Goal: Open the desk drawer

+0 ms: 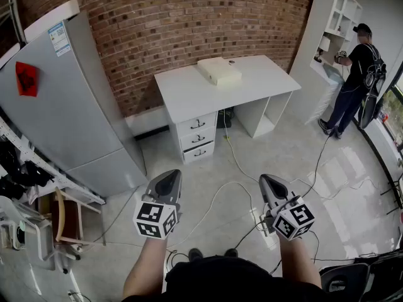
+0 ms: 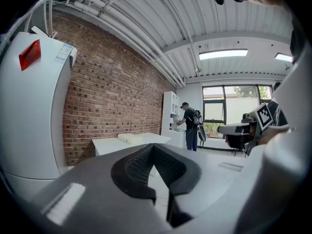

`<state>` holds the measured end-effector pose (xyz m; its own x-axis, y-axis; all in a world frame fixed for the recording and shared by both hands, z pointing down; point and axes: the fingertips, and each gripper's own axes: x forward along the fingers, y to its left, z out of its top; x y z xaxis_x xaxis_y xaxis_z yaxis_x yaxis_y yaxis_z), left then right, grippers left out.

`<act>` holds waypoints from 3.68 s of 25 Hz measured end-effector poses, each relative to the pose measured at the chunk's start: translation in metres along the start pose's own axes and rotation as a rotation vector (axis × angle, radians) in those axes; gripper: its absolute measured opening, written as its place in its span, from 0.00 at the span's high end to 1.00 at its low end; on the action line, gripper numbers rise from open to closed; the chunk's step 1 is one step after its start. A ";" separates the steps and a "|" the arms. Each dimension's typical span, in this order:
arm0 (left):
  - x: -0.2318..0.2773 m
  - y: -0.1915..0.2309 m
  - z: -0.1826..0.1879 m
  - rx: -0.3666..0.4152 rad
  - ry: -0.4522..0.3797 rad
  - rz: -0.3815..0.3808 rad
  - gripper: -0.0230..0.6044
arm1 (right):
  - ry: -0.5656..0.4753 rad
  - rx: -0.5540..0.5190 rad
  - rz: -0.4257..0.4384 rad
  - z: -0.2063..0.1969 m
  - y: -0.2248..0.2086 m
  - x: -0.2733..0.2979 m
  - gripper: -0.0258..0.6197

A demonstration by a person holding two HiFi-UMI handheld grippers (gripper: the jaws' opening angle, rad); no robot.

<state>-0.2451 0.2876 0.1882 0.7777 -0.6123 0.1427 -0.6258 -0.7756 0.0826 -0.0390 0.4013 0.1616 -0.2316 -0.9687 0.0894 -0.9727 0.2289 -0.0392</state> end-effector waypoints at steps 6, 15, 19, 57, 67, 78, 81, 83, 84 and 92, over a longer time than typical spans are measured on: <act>-0.008 0.010 -0.006 -0.003 0.004 -0.011 0.96 | 0.005 -0.007 -0.002 -0.004 0.015 0.008 0.95; -0.031 0.025 -0.010 -0.002 -0.001 -0.033 0.96 | 0.013 0.003 -0.021 -0.006 0.043 0.012 0.95; -0.039 0.031 -0.014 -0.010 -0.004 -0.032 0.96 | 0.016 0.040 -0.022 -0.015 0.052 0.010 0.95; 0.253 0.055 -0.041 -0.052 0.231 0.034 0.96 | 0.162 0.138 0.147 -0.087 -0.185 0.189 0.95; 0.313 0.140 -0.069 -0.101 0.276 0.038 0.96 | 0.253 0.104 0.194 -0.104 -0.204 0.289 0.95; 0.423 0.217 -0.065 -0.147 0.291 -0.048 0.96 | 0.378 0.096 0.300 -0.118 -0.205 0.443 0.95; 0.430 0.214 -0.073 -0.168 0.311 -0.041 0.96 | 0.408 0.104 0.342 -0.126 -0.206 0.456 0.95; 0.434 0.213 -0.077 -0.164 0.324 -0.025 0.96 | 0.422 0.098 0.384 -0.131 -0.208 0.465 0.95; 0.436 0.212 -0.080 -0.164 0.334 -0.012 0.96 | 0.429 0.094 0.407 -0.133 -0.209 0.469 0.95; 0.448 0.183 -0.123 -0.245 0.381 0.083 0.96 | 0.478 0.097 0.530 -0.174 -0.223 0.460 0.95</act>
<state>-0.0186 -0.1099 0.3889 0.6752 -0.5351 0.5077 -0.7166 -0.6390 0.2796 0.0680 -0.0785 0.3851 -0.6757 -0.5768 0.4590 -0.7268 0.6255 -0.2838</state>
